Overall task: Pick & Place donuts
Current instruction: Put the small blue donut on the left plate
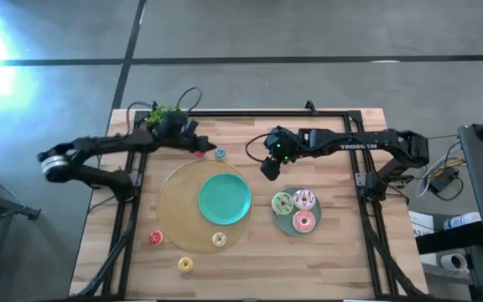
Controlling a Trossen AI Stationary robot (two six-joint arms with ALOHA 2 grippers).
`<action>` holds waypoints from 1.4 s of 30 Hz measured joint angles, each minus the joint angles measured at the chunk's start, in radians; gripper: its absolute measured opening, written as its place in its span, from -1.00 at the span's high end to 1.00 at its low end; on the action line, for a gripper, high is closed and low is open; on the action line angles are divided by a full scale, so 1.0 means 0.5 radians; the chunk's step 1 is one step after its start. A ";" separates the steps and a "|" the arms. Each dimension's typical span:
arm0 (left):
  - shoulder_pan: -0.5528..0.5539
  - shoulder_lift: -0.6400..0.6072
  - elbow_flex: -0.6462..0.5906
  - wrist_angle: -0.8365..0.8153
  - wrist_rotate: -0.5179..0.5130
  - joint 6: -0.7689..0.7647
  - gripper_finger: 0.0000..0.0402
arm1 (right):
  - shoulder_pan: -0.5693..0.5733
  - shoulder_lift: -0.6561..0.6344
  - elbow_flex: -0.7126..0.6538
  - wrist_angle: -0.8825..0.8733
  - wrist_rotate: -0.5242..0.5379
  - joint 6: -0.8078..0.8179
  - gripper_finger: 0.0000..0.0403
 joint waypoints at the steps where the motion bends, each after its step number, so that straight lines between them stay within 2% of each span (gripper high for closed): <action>1: 0.011 0.092 0.077 -0.054 0.017 0.055 0.21 | -0.001 0.000 0.000 0.000 0.000 0.000 -0.17; 4: 0.012 0.366 0.323 -0.395 -0.029 0.308 0.22 | 0.000 0.000 0.000 0.000 0.000 0.000 -0.17; 8: 0.012 0.623 0.672 -0.873 -0.385 0.641 0.25 | 0.002 0.000 0.000 -0.004 0.001 0.000 -0.17; 10: 0.014 0.721 0.789 -1.006 -0.472 0.758 0.25 | 0.002 0.000 0.000 -0.010 0.001 0.000 -0.16; 12: 0.016 0.794 0.877 -1.035 -0.455 0.815 0.25 | 0.002 0.000 -0.001 -0.013 0.001 0.000 -0.16; 15: 0.023 0.876 0.959 -1.036 -0.319 0.876 0.25 | 0.002 0.000 -0.006 -0.016 0.001 -0.001 -0.14; 18: 0.025 0.978 1.000 -1.071 -0.256 0.927 0.25 | 0.002 0.000 -0.009 -0.015 0.002 -0.018 -0.14; 23: 0.024 1.097 1.027 -1.146 -0.330 1.034 0.25 | 0.002 0.001 -0.026 -0.013 0.002 -0.029 -0.14; 29: 0.024 1.130 1.027 -1.147 -0.348 1.088 0.27 | 0.002 0.001 -0.060 -0.014 0.002 -0.031 -0.14; 35: 0.006 1.149 1.026 -1.131 -0.418 1.184 0.41 | 0.001 0.001 -0.084 -0.011 0.002 -0.032 -0.13; 42: -0.040 1.227 1.028 -1.108 -0.392 1.188 0.57 | -0.002 0.001 -0.086 -0.011 0.002 -0.031 -0.13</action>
